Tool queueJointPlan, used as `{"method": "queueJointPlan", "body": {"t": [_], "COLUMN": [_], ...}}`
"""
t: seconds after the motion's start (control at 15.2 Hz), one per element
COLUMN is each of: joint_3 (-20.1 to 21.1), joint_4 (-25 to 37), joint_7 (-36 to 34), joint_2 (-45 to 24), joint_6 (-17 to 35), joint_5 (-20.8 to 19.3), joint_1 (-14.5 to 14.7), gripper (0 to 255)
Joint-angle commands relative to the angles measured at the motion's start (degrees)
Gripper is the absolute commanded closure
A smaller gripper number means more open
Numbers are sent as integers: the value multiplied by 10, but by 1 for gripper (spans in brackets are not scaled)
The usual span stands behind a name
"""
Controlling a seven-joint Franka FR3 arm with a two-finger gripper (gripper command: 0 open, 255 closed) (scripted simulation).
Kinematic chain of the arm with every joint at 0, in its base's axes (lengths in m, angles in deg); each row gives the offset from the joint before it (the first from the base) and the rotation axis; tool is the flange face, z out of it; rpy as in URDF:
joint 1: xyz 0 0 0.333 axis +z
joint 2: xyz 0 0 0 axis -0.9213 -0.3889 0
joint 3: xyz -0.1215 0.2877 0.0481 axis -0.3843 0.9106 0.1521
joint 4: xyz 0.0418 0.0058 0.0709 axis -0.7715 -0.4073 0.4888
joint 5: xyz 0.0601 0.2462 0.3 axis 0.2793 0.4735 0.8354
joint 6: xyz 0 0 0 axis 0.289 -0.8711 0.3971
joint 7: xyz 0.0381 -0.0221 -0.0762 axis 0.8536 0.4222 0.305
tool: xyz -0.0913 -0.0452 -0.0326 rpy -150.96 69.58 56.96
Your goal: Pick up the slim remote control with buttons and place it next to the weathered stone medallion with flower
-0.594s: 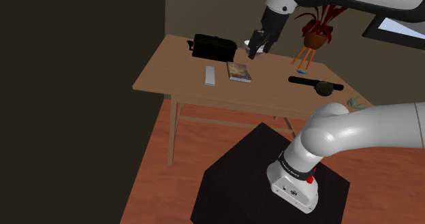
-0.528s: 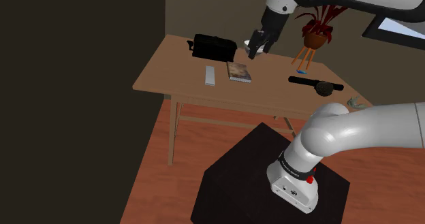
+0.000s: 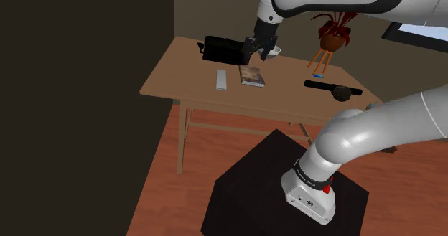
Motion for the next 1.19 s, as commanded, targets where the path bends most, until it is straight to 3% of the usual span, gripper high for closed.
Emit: {"method": "queueJointPlan", "body": {"t": [0.0, 0.53, 1.12], "joint_3": [1, -7, -26], "joint_4": [16, 97, 234], "joint_7": [-19, -77, -127], "joint_2": [-48, -225, -424], "joint_6": [28, 106, 149], "joint_5": [2, 4, 19], "joint_1": [-7, -32, -54], "gripper": [0, 0, 0]}}
